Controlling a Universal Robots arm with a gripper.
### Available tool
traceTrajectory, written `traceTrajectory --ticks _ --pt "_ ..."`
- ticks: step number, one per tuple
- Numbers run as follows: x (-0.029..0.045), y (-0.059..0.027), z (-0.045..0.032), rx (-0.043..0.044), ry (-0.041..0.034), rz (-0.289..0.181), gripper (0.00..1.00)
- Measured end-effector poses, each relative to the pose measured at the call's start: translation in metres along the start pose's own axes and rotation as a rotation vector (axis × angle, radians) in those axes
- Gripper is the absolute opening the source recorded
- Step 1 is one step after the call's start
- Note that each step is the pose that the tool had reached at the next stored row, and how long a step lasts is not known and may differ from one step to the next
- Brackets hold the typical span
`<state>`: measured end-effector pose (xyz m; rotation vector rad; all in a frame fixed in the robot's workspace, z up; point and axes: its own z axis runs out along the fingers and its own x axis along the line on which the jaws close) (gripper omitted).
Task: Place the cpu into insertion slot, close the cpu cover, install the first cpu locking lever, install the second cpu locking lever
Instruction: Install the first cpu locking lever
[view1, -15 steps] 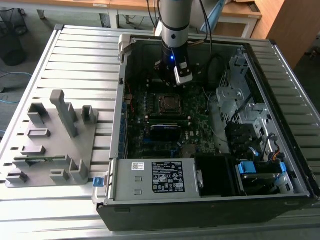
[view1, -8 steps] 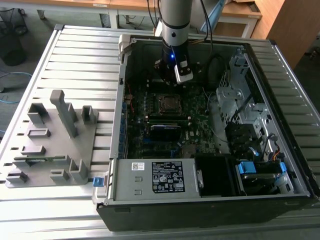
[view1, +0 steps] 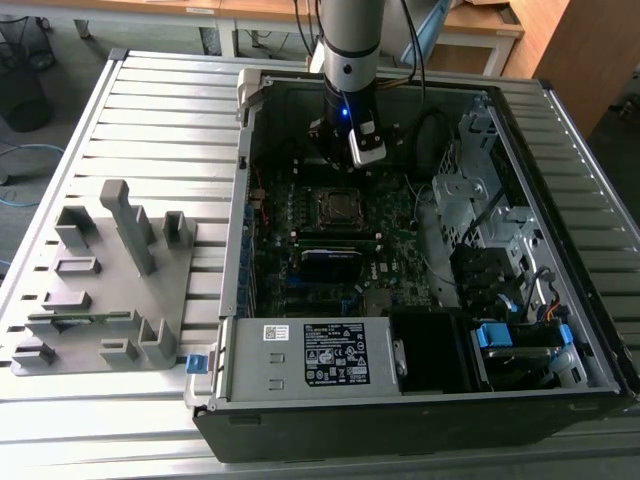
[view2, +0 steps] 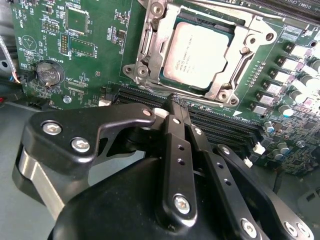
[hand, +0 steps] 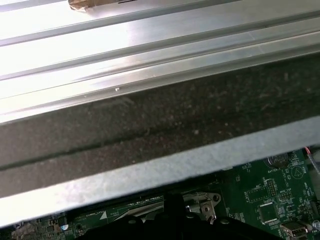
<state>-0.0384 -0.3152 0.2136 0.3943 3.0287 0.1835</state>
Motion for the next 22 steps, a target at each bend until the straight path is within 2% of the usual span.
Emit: traceTrajectory --ticks 11,22 --pt "-0.0005 0.0011 -0.0082 0.0001 0.0 0.0 0.1" --pt "-0.0006 0.0012 -0.0094 0.0 0.0 0.0 0.1"
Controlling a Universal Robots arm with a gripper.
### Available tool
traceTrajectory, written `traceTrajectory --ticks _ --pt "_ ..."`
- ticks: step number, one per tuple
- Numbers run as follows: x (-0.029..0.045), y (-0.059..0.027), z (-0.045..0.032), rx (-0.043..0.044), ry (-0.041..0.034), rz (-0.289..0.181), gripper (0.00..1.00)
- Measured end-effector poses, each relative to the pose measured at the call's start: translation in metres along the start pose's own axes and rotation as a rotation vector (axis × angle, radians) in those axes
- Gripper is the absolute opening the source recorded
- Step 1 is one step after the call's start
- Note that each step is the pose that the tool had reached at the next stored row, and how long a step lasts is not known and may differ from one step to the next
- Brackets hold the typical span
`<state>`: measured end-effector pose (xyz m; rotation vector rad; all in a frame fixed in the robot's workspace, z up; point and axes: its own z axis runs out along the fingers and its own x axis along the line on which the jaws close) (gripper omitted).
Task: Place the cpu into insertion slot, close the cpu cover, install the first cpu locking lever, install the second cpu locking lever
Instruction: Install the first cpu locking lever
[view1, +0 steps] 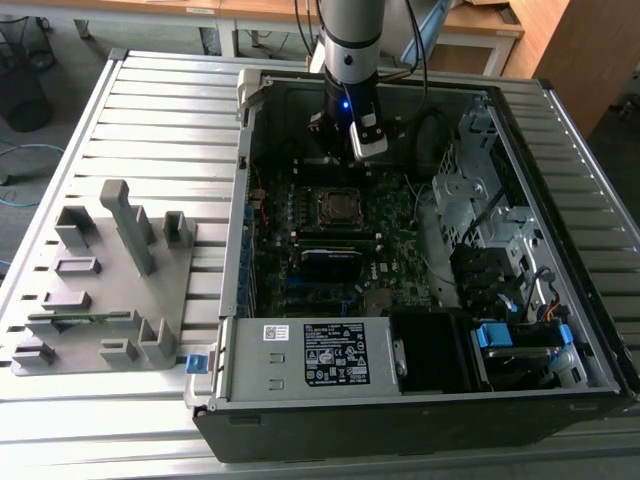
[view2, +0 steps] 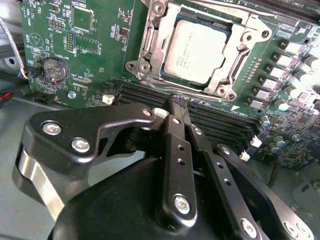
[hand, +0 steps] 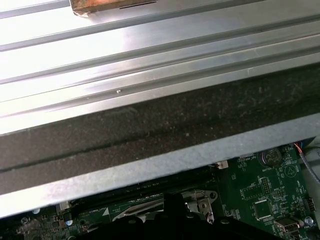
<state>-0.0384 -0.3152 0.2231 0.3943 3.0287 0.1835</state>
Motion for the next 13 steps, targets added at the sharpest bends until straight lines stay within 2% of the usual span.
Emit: traceTrajectory --ticks 3,6,8,12,13 --pt "0.0 0.0 0.0 0.0015 0.0002 0.0 0.1" --pt "0.0 0.0 0.0 0.0156 0.0003 -0.001 0.1" --pt "0.0 0.0 -0.0001 0.0348 0.0032 -0.002 0.1" --pt "-0.0001 0.0 0.0 0.0975 0.0175 -0.005 0.1" --pt "0.0 0.0 0.0 0.105 0.0188 -0.005 0.1"
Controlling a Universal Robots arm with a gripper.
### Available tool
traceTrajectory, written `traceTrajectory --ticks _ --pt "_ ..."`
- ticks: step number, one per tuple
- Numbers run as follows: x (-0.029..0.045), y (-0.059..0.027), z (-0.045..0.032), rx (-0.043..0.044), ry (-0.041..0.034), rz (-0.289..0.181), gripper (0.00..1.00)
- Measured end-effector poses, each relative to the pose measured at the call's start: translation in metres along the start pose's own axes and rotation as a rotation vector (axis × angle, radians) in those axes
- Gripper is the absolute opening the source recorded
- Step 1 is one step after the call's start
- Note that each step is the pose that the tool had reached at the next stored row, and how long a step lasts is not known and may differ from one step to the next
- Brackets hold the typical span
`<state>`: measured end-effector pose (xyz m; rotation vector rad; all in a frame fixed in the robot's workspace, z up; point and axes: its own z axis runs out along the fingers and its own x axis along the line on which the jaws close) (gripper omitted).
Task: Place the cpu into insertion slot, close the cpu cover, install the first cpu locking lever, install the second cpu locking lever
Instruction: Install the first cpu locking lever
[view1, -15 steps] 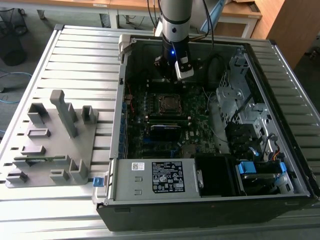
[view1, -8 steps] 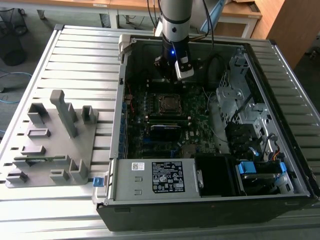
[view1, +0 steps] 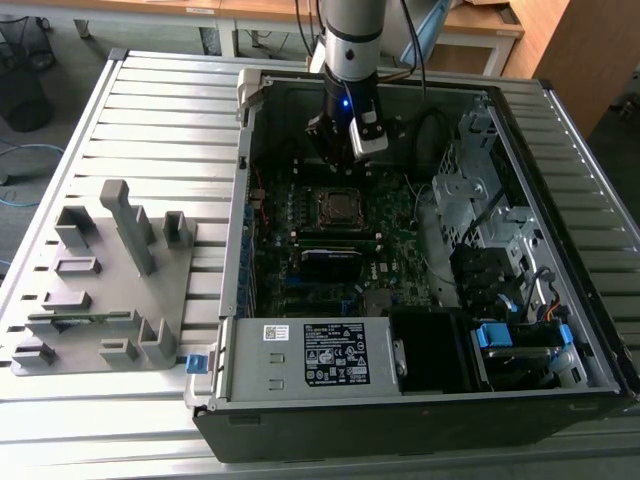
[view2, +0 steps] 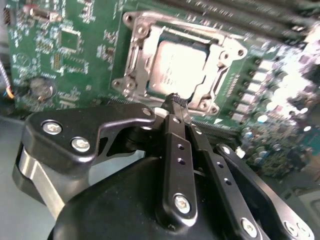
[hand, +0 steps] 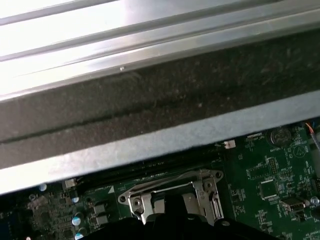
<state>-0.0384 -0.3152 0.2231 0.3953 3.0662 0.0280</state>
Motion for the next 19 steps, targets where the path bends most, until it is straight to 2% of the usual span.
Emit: traceTrajectory --ticks 3,12,19 --pt "-0.0005 0.0 0.0 0.0009 0.0011 -0.002 0.1" --pt "-0.0048 0.0011 0.0021 0.0031 0.0182 -0.073 0.1" --pt "-0.0046 0.0002 0.0022 0.002 0.0155 -0.076 0.1"
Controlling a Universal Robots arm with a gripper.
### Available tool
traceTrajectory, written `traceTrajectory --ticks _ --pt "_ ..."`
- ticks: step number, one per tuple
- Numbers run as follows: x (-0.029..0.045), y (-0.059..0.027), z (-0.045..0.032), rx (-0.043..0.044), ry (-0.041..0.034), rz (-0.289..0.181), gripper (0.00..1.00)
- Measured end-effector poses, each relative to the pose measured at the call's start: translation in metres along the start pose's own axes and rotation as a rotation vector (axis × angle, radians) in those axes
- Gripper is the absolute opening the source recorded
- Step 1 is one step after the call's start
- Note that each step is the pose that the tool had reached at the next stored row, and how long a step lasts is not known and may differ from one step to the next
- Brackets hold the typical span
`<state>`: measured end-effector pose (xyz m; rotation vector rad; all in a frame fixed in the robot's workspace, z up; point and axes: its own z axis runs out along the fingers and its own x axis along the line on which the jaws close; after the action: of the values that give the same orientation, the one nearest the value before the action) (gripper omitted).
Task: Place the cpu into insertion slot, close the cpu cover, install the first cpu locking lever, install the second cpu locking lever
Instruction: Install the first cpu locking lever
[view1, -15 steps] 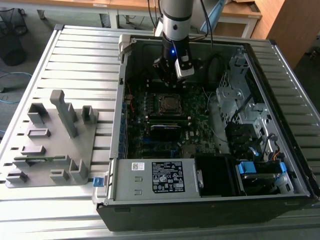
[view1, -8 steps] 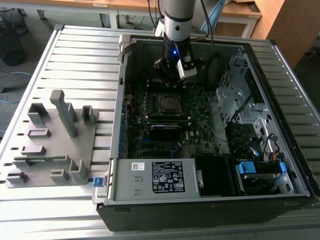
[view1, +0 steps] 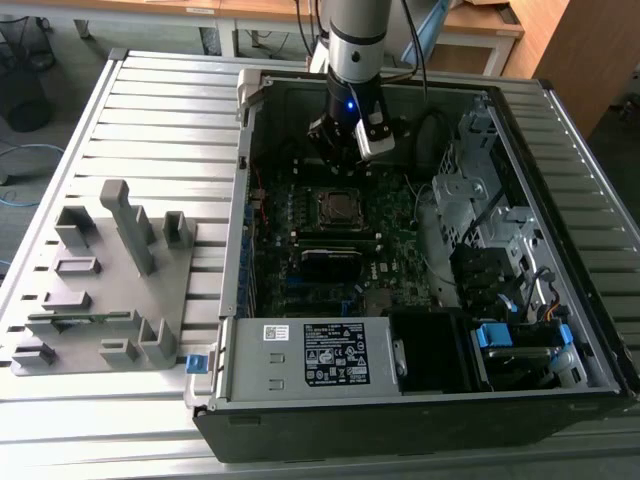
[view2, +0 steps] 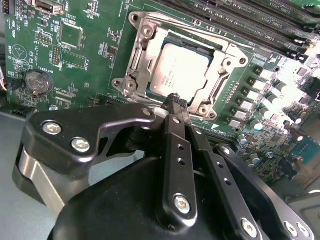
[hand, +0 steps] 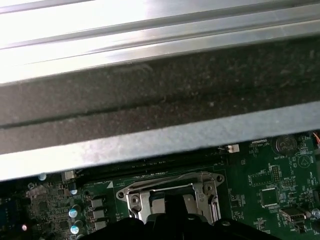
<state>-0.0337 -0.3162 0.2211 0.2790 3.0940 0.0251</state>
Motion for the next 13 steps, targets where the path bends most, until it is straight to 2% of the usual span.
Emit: traceTrajectory --ticks 9,13 --pt "-0.0029 -0.0179 0.0011 -0.0012 -0.0082 -0.002 0.1" --pt "-0.0027 -0.0204 0.0023 -0.0045 -0.0242 -0.007 0.1"
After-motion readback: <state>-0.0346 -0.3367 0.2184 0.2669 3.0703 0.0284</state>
